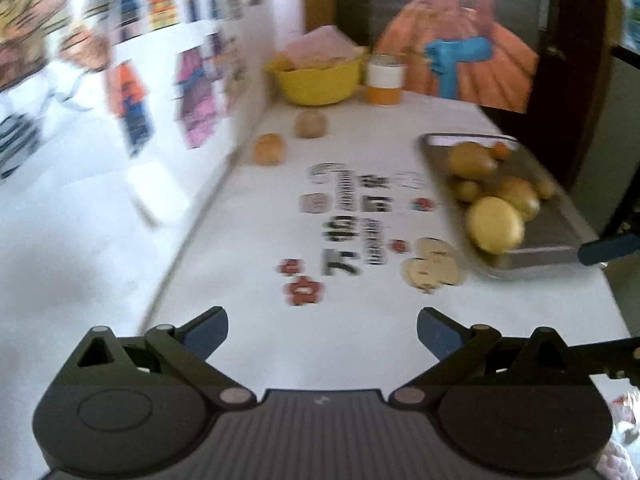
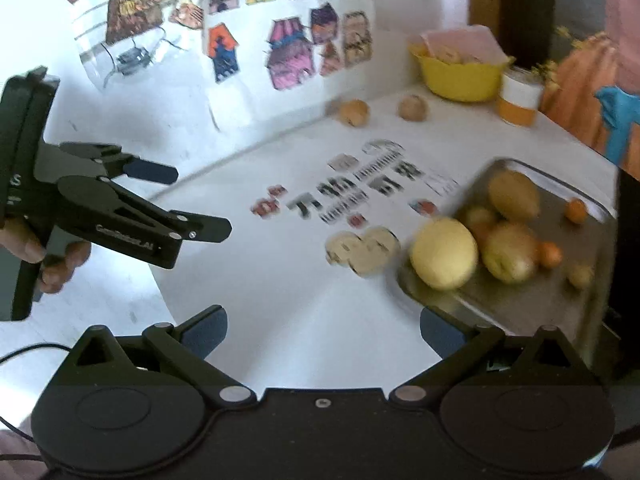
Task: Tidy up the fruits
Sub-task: 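Withdraw both tools from the tray toward the last fruits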
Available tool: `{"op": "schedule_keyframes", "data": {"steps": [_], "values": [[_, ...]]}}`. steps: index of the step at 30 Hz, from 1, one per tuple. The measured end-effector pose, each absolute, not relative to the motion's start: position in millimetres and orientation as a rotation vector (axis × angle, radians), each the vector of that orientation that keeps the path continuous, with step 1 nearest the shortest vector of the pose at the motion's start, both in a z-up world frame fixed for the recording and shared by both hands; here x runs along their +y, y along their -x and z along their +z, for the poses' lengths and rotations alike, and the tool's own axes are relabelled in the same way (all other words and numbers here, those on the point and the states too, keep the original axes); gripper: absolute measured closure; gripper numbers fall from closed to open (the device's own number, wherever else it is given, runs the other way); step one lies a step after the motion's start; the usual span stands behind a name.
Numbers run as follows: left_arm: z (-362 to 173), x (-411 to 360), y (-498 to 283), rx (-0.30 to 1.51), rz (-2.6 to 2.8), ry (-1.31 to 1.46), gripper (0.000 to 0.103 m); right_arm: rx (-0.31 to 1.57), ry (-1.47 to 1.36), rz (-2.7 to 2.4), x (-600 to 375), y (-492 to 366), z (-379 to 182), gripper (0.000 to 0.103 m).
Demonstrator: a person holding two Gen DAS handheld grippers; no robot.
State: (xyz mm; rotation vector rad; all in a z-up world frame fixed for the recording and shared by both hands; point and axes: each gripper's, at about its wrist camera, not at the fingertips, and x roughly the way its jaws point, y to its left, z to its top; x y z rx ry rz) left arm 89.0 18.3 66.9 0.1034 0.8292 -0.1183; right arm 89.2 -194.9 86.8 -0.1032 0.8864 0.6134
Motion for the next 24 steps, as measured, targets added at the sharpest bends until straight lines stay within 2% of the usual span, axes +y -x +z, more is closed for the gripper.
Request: {"op": "schedule_keyframes", "data": {"steps": [6, 14, 19, 24], "values": [[67, 38, -108, 0.760, -0.013, -0.067, 0.001, 0.770, 0.026, 0.626, -188, -126, 99, 0.001], [73, 20, -157, 0.628, -0.009, -0.034, 0.001, 0.680, -0.034, 0.559, -200, -220, 131, 0.001], [75, 9, -209, 0.583, 0.004, -0.063, 0.000, 0.706, 0.014, 0.560, -182, -300, 133, 0.001], [62, 15, -258, 0.604, -0.004, -0.006, 0.000, 0.768, 0.040, 0.570, -157, -382, 100, 0.001]]}}
